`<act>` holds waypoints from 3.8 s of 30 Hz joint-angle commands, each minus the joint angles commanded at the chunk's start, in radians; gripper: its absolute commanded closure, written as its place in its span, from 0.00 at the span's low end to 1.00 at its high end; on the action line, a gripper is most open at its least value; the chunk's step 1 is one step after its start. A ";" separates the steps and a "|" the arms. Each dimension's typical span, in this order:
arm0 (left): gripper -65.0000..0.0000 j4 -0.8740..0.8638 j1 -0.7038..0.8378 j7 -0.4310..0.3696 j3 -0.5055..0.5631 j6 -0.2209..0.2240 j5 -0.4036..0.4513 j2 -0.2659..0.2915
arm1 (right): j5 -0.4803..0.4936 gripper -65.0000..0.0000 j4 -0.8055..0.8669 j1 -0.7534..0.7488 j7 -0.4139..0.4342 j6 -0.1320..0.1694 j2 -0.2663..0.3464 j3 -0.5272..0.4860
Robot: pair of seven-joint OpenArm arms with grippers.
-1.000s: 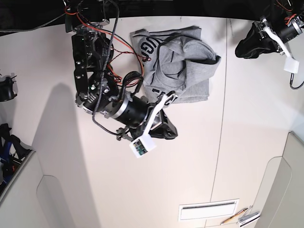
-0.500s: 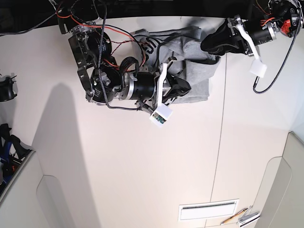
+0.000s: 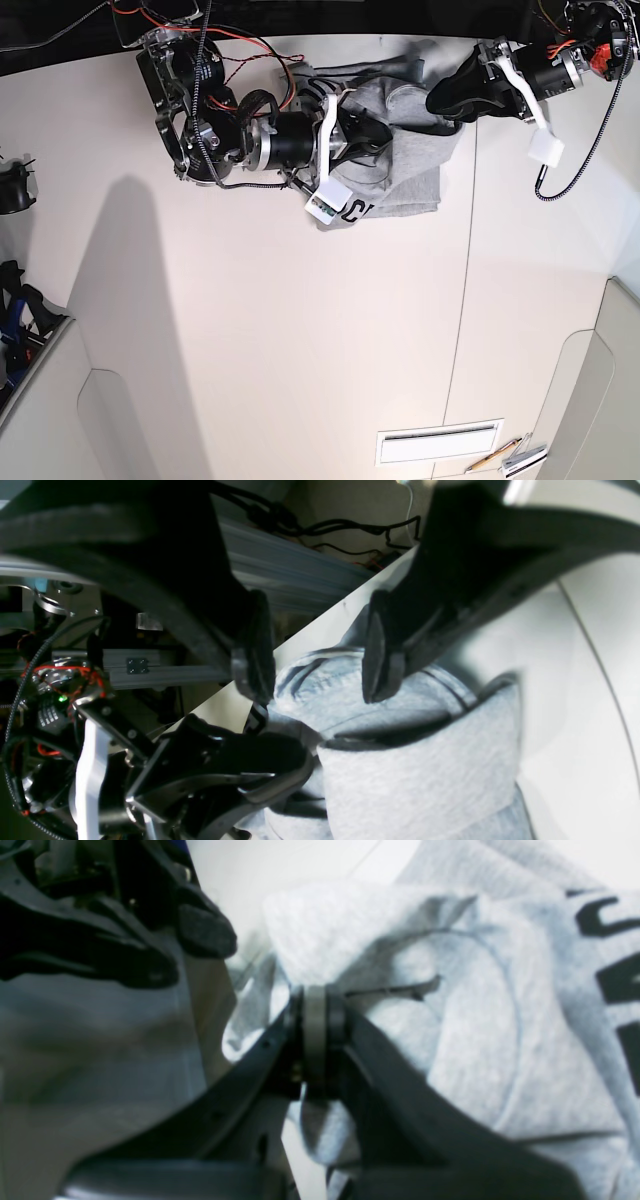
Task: Fold the T-shirt properly
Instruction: 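Press and tuck the loose fabric on the stack with the right gripper, then pinch and smooth the stack's edges with the left gripper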
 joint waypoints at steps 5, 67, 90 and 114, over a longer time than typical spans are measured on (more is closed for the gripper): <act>0.52 0.000 0.000 0.001 0.000 0.000 -0.001 0.000 | -0.035 1.00 -0.041 0.001 0.072 0.000 -0.013 -0.018; 0.73 0.000 -0.030 -0.169 0.348 0.000 0.423 0.021 | -0.311 1.00 -0.539 0.302 0.328 0.005 -0.202 -0.066; 0.73 0.000 0.034 -0.161 -0.021 0.000 0.277 0.008 | -0.174 1.00 -0.454 0.401 0.182 0.006 -0.159 0.195; 0.37 0.000 -0.086 -0.373 0.123 0.000 0.661 0.008 | -0.104 1.00 -0.139 0.039 0.169 0.006 0.018 0.239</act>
